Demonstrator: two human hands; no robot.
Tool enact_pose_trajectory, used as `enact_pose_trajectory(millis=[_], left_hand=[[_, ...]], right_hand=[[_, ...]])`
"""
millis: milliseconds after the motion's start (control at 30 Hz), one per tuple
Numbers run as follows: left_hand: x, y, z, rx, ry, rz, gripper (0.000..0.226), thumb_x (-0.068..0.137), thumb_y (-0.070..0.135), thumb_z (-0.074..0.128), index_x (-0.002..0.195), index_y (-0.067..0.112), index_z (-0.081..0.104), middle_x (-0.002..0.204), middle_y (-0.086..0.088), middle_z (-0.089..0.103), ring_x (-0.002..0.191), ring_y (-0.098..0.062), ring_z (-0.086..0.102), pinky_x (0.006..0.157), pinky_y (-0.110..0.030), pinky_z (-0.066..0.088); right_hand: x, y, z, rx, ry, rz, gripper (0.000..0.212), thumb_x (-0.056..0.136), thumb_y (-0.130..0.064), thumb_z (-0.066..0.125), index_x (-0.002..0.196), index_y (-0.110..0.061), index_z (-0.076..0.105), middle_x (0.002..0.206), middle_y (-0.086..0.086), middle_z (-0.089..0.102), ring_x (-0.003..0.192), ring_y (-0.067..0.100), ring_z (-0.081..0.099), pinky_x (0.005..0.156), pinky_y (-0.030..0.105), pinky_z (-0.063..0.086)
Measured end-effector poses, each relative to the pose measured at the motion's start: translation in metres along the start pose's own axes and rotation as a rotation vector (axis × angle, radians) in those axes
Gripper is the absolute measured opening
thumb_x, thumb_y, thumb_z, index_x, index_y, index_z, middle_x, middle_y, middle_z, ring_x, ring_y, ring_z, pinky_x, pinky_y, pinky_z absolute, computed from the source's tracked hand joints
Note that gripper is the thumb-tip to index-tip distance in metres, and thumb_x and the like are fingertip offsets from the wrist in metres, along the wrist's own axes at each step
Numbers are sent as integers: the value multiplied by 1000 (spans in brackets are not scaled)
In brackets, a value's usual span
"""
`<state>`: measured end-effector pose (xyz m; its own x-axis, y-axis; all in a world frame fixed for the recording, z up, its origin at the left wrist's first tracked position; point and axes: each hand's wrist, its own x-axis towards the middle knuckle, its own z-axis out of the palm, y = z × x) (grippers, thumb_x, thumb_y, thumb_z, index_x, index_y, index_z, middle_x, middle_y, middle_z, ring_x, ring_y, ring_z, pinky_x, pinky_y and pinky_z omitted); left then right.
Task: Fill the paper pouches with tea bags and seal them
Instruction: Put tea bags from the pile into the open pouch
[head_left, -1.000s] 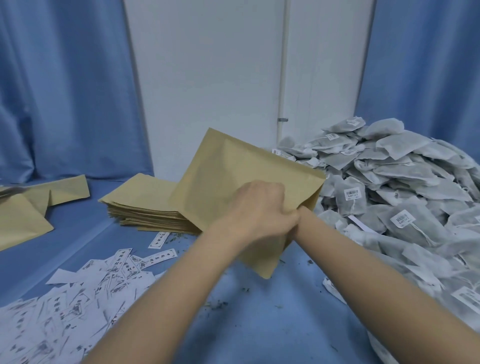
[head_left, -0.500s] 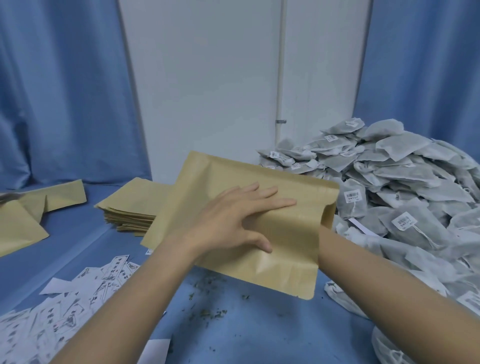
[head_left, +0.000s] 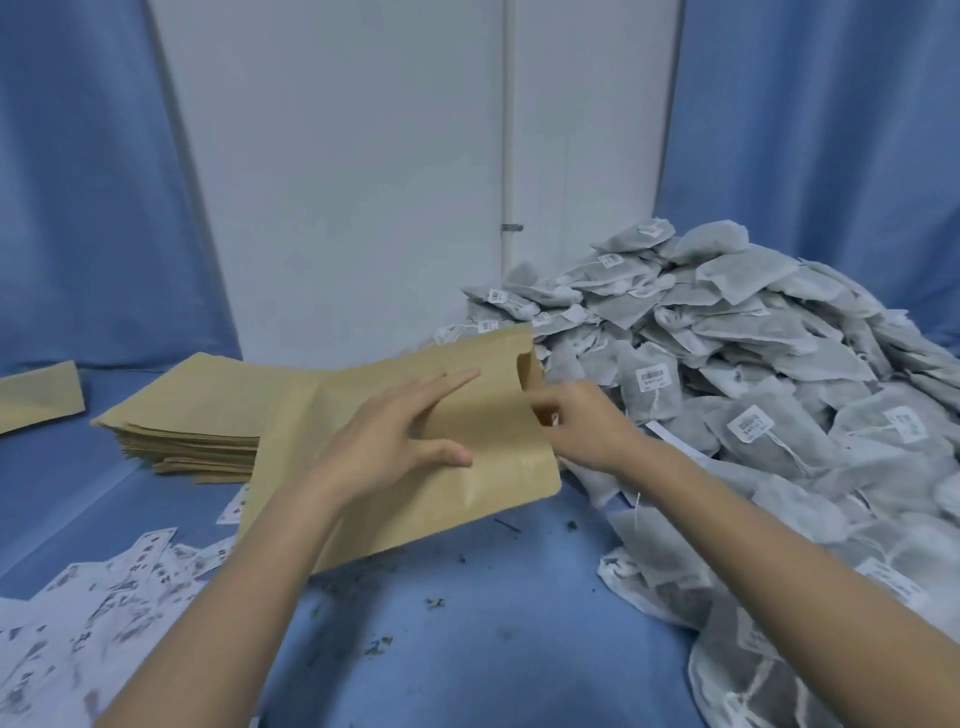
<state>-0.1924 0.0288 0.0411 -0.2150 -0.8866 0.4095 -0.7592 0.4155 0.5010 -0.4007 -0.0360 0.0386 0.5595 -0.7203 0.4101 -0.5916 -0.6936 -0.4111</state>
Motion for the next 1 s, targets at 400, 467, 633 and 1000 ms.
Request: enact_pose_trajectory(millis=[400,467,633,1000], left_hand=[[66,-14,73,95,35,-123,77,74,41,74,139,47,34,147,2,38,133,-21,30,110,-34,20],[74,-19,77,78,3,-145,79,73,41,75,139,49,32,151,3,33,139,-21,25,114,-39,17],[83,-27,78,71,-10,-159,83,71,42,75,139,53,27,156,6,22,144,-21,14,116,-40,11],[82,-27,76,103,60,-79,91,69,43,76,130,61,11,156,11,18,144,-16,11,115,-33,7]], right_hand=[[7,150,-10,-26,513,802,78,80,-44,68,130,6,35,131,25,45,123,38,38,104,44,31],[12,162,-4,53,486,838,79,77,-34,72,131,5,30,130,26,47,121,38,42,100,46,37],[7,168,-4,50,650,694,66,74,-29,75,123,-5,38,113,15,60,105,33,55,79,35,43],[21,97,-25,128,141,114,74,68,-4,76,126,-42,51,111,-5,53,93,4,56,83,16,49]])
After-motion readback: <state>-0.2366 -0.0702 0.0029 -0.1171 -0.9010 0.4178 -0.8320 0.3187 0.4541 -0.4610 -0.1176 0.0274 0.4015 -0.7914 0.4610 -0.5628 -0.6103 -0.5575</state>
